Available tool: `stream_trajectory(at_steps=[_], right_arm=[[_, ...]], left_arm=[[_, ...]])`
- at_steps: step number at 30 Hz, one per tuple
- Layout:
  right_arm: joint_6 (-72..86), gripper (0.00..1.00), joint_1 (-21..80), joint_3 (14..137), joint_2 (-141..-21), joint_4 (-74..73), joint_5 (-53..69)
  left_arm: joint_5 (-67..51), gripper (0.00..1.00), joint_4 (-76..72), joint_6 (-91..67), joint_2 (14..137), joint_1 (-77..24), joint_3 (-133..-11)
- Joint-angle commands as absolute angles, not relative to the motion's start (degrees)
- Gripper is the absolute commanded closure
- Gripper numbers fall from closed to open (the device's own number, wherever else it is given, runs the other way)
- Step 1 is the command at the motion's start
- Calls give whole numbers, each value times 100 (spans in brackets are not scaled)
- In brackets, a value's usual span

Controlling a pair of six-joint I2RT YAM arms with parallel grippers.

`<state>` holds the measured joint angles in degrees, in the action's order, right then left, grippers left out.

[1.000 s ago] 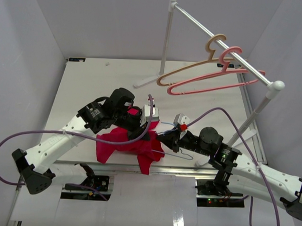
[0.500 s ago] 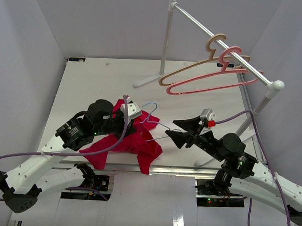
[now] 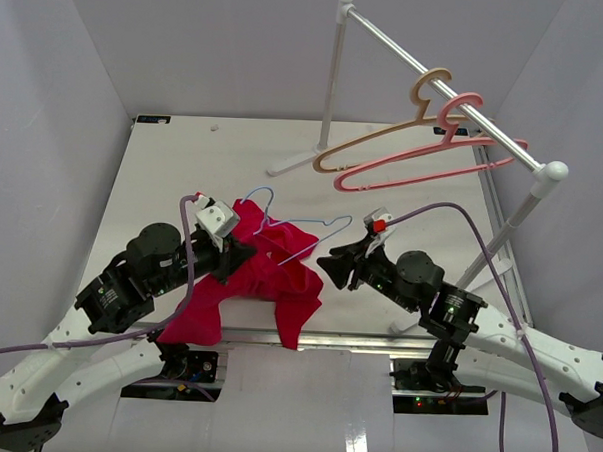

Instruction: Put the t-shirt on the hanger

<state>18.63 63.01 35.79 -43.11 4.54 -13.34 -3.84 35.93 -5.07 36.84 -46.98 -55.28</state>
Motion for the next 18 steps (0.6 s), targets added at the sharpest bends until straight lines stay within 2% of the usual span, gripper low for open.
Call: stream_trajectory(at_steps=[1,14,18], right_arm=[[2159,51,6540,3637,-4821,1086,-1395],[2514,54,7517,3524,-5654,1319,-3052],[2755,65,7818,3588,-5914,1153,-3594]], left_arm=[[-398,100,3264,-756,3650,-4676,-5477],[-334,100,3146,-817,3542,-4676,-5466],[-379,100,3057,-845,3547,-4679,-5440]])
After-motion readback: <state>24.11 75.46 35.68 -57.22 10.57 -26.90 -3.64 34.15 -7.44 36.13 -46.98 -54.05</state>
